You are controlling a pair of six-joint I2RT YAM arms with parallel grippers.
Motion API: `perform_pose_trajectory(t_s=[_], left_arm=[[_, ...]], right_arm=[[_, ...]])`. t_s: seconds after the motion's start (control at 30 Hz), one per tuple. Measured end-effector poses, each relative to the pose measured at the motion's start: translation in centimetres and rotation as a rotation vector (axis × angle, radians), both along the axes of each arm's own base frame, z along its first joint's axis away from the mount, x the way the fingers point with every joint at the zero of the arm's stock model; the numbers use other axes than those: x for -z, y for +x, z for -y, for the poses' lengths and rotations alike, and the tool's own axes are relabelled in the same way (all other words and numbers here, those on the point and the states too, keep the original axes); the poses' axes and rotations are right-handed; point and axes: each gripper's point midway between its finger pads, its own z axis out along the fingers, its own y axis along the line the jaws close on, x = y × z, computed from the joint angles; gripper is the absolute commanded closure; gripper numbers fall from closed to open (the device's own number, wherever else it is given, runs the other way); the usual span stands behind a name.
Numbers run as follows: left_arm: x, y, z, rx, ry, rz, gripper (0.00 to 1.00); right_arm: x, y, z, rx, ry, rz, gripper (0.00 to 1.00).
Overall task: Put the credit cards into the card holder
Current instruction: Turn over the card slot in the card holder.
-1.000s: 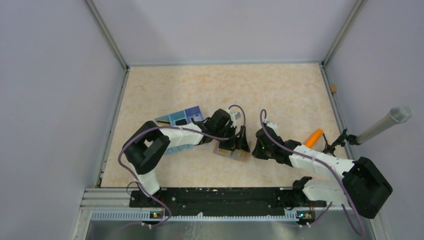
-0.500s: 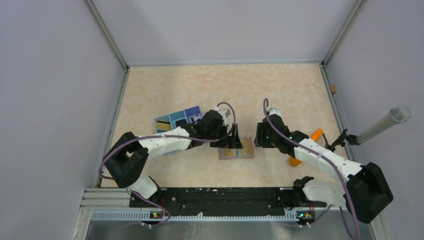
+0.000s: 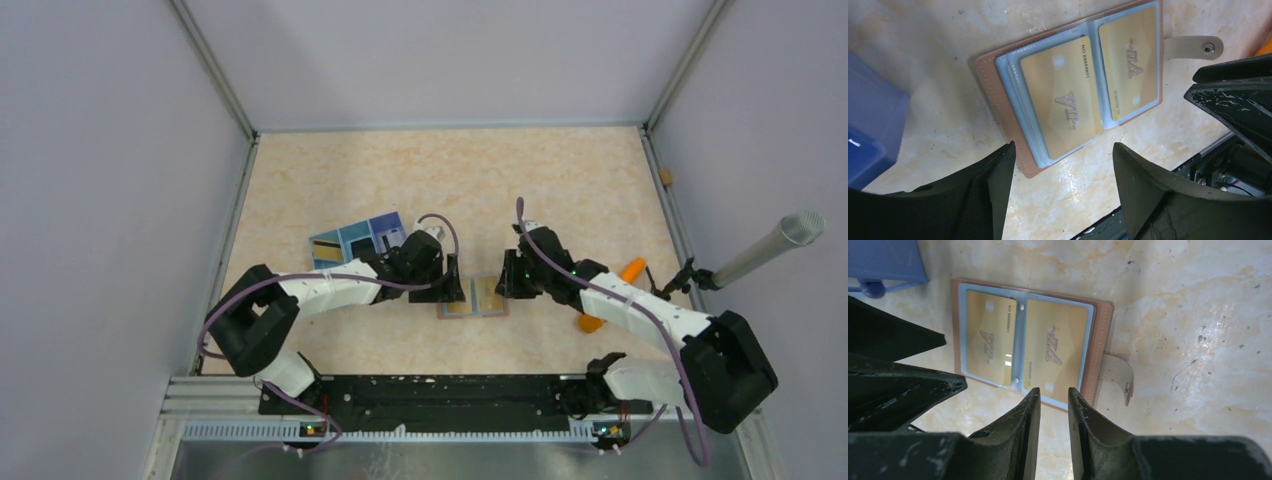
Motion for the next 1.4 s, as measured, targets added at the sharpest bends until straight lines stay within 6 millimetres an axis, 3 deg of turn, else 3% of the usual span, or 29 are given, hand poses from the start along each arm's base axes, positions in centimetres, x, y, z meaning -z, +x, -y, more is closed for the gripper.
perform_pose_trajectory(t_s=[0.3,0.5,0.8,1.17,1.4], left_arm=[[0.7,-0.1,-0.9,-0.019,0.041,-0.008,0.27],[1.4,-0.2,-0.9,-0.018,0.054,-0.019,0.36],[1.9,-0.3,-1.0,-0.016,0.063,-0.028,0.39],[1.9,-0.3,-1.0,-0.016,0.065,-0.030,0.42],[1.9,-0.4,-1.0,-0.013,0.065,-0.033,0.43]], right_arm=[[3.4,0.0,0.1,0.007,-0.064,-0.087,0.75],[3.9,0.1,0.0,0.012,-0.066,-0.097,0.75],[5.0,-0.1,0.2,0.013,-0.091,-0.130,0.77],[4.9,-0.4,-0.3,0.006,-0.065,-0.143,0.92],[3.2,-0.3,-0.9,0.004,-0.012,-0.113,0.94]])
